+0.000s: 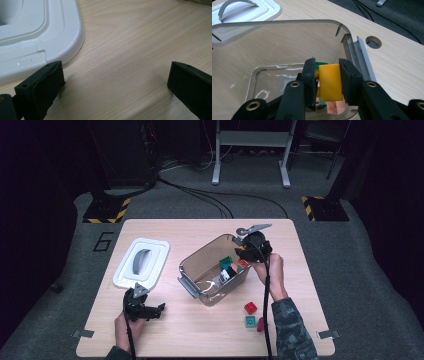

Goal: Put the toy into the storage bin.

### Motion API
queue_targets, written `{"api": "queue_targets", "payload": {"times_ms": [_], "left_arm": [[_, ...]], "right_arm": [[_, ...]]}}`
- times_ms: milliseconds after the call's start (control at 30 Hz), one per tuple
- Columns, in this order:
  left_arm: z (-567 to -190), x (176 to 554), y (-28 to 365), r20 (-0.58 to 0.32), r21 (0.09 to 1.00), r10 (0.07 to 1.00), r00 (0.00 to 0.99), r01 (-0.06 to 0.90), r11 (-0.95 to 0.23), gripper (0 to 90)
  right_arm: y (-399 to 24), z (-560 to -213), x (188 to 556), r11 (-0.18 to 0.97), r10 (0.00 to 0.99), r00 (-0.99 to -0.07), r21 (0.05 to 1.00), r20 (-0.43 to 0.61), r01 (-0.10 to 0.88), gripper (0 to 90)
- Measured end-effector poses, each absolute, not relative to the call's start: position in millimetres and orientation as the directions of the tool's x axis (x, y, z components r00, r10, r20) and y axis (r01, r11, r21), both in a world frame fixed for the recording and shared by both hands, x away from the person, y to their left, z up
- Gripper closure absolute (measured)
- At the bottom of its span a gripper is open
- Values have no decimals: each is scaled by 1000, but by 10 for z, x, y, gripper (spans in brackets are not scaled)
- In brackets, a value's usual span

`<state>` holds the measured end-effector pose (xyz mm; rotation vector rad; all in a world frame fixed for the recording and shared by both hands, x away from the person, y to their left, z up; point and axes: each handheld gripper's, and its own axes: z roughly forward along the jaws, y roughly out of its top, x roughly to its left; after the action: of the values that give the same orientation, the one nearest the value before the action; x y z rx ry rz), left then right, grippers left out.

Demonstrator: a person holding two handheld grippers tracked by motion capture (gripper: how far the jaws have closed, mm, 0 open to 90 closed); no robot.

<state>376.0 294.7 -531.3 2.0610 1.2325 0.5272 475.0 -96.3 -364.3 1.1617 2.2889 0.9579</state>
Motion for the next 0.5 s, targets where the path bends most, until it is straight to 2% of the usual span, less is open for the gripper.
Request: {"api": "queue_targets", "payload": {"times_ms": [500], "left_arm": [[-5313,3759,2947,3,720,882,472,611,-330,7]], "right_arm": [[-915,-3787,4755,449,802,-596,690,-31,568,676]]}}
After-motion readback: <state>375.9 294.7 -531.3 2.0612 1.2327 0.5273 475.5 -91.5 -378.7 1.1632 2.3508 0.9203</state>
